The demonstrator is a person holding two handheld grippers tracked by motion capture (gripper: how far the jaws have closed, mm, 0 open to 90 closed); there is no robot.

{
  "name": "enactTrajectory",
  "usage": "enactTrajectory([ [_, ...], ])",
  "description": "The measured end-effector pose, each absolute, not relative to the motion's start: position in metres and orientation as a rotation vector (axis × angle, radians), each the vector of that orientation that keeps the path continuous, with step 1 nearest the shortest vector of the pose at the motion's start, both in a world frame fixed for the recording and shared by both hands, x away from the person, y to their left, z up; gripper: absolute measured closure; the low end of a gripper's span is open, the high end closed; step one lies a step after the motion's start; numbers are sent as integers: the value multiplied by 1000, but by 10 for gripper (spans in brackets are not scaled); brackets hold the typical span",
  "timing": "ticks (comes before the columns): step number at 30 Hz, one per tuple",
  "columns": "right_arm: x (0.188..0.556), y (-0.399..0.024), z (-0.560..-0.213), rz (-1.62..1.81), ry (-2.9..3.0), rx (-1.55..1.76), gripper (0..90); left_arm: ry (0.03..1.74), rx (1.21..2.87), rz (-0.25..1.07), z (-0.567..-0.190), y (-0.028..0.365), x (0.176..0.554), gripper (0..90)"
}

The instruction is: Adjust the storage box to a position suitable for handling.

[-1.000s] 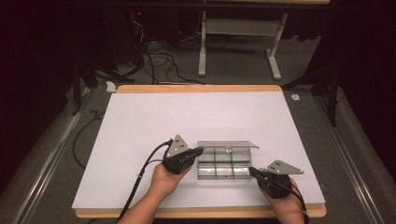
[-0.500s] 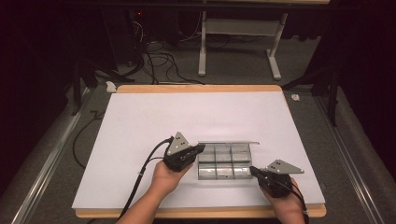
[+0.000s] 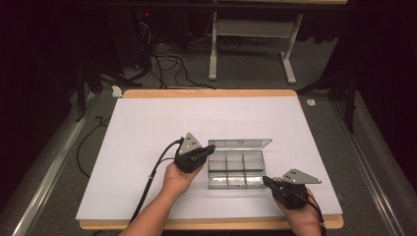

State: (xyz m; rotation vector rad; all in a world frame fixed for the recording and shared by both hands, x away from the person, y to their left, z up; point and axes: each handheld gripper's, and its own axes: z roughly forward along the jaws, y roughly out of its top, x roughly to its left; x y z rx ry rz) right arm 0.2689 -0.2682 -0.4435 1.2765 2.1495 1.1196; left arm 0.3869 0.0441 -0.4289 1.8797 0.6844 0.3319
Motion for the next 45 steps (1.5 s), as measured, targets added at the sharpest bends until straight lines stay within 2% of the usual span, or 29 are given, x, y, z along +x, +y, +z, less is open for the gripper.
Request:
enactTrajectory([
  [34,266,-274,-446,1128,2143,1290,900,737,1908,362,-465,39,407,890],
  [45,266,-273,-446,1131,2143,1291,900,755,1904,365,-464,40,408,873],
])
